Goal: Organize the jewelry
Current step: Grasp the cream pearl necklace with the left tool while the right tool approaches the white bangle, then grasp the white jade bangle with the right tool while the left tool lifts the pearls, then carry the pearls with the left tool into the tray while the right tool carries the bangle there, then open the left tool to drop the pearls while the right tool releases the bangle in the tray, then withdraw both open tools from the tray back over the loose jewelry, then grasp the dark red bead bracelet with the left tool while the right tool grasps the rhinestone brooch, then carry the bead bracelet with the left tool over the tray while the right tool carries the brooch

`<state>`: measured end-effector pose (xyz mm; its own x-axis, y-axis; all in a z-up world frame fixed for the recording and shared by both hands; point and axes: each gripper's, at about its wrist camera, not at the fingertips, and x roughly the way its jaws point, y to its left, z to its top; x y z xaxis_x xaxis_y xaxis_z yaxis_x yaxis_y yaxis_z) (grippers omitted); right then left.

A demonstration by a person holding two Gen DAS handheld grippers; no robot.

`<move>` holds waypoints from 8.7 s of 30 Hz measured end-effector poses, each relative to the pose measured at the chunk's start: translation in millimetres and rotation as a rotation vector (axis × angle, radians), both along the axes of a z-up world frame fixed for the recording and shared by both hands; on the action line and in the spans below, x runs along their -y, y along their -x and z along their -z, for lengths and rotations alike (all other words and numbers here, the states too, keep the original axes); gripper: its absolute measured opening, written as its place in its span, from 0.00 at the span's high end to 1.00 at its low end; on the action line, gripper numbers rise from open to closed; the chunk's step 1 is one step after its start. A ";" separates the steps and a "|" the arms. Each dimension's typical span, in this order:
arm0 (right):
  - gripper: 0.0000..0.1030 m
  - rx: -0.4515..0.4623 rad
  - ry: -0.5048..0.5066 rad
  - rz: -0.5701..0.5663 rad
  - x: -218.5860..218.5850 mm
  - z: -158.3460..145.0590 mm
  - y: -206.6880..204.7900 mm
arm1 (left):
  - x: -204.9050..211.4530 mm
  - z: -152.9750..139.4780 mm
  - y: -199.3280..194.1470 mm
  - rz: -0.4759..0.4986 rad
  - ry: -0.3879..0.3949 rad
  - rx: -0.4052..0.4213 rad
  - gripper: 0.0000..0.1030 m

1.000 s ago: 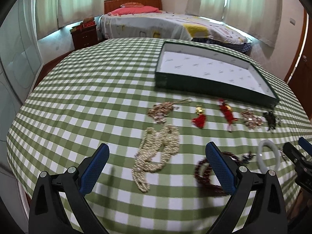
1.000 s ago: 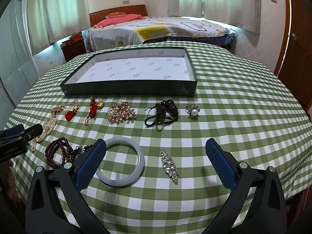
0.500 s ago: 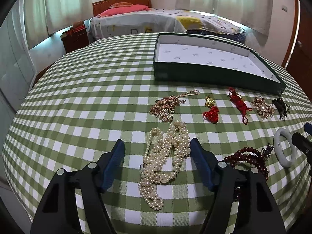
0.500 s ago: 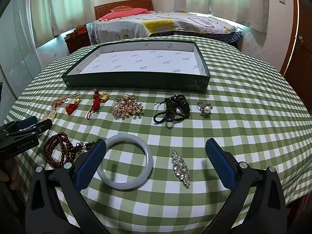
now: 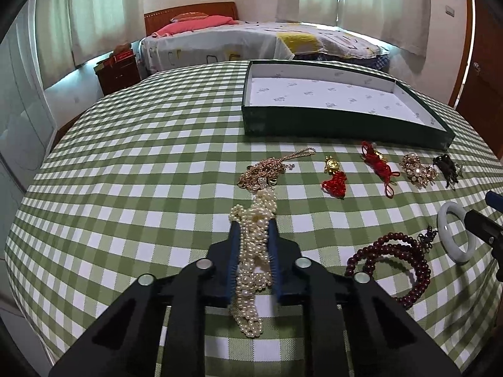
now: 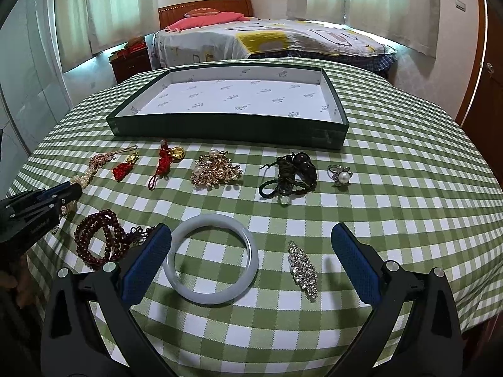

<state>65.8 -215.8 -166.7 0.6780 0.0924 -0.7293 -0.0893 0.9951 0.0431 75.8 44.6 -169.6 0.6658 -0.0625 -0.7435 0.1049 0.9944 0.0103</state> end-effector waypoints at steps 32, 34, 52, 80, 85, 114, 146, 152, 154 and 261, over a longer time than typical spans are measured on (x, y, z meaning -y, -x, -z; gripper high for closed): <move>0.33 -0.037 0.050 -0.092 -25.1 16.6 -2.3 | -0.8 -2.8 9.1 -0.027 -0.007 0.007 0.88; 0.33 -0.038 0.047 -0.092 -24.3 16.5 -1.2 | -0.9 -3.0 9.3 -0.027 -0.007 0.008 0.88; 0.33 0.010 0.057 -0.084 -22.2 5.2 3.1 | 0.0 -7.0 10.7 -0.031 -0.010 0.020 0.88; 0.33 0.077 -0.009 -0.060 -4.0 -26.9 2.8 | 18.4 -32.8 -8.0 -0.003 -0.030 0.069 0.88; 0.33 0.072 -0.051 -0.039 8.0 -35.9 -6.1 | 25.3 -42.9 -18.6 0.012 -0.014 0.088 0.88; 0.33 0.038 -0.048 -0.028 35.2 -29.4 -166.2 | 80.1 -31.3 -166.2 0.094 0.050 0.041 0.88; 0.31 -0.053 0.006 -0.037 34.0 4.7 -186.1 | 113.9 -3.0 -176.4 0.164 0.042 -0.038 0.55; 0.31 -0.023 -0.012 -0.031 34.4 -7.6 -179.3 | 107.1 -4.8 -176.0 0.157 0.086 -0.032 0.47; 0.31 -0.016 -0.016 -0.028 35.1 -11.4 -176.4 | 106.2 -5.9 -175.6 0.156 0.091 -0.031 0.46; 0.85 0.010 -0.036 -0.053 31.7 7.4 34.1 | 67.0 2.6 26.0 0.165 0.153 -0.003 0.89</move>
<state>31.7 -247.6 -174.1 0.6787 0.1542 -0.7181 -0.1423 0.9868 0.0774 49.9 -22.4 -172.2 0.6354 -0.2827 -0.7186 0.2658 0.9538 -0.1402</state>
